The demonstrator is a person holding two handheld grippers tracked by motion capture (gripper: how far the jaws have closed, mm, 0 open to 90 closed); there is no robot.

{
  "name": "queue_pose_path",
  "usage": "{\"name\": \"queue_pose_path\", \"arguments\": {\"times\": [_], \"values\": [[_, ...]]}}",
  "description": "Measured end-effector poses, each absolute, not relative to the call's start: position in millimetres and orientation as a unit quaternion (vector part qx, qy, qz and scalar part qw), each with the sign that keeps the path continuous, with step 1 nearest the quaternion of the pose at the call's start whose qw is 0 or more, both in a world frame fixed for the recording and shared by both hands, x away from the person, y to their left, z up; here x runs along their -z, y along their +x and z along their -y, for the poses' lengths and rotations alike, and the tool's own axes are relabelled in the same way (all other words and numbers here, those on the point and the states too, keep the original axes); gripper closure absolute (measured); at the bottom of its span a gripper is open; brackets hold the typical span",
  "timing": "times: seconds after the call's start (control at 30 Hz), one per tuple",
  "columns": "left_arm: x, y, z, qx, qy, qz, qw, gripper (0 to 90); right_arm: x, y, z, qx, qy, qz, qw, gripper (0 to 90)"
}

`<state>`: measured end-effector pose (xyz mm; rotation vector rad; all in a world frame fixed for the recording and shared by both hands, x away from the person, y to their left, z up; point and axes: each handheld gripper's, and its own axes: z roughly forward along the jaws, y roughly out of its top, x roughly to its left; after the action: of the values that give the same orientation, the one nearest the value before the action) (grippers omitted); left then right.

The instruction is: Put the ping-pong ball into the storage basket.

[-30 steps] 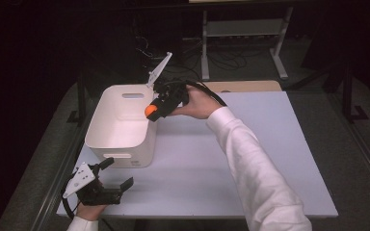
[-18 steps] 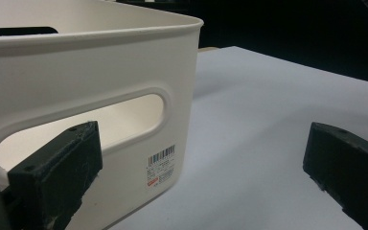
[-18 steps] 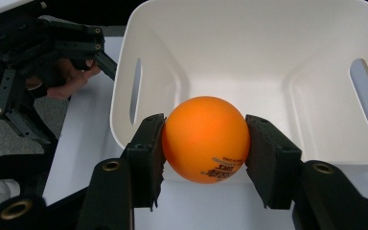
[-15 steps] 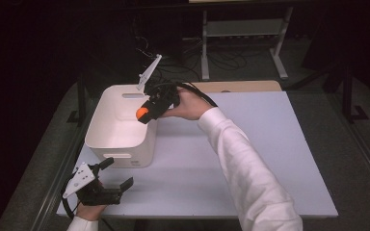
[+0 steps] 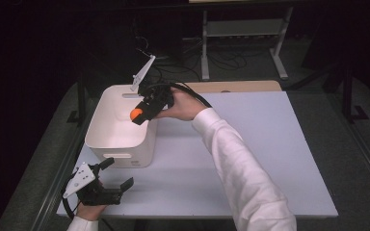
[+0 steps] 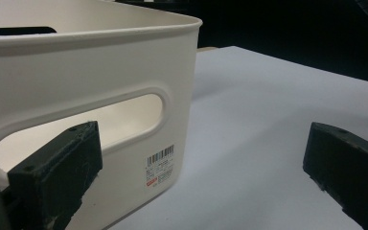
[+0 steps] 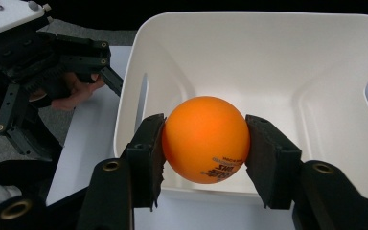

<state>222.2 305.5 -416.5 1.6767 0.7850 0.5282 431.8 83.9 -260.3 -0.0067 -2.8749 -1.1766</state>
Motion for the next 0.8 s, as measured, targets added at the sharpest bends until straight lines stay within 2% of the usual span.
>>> {"name": "queue_pose_path", "arguments": {"times": [0.8], "values": [[417, 223, -303, -0.22, 0.707, -0.338, 0.581, 0.0, 284, 441, -109, 0.372, 0.002, 0.927, 0.038, 49.3]]}}
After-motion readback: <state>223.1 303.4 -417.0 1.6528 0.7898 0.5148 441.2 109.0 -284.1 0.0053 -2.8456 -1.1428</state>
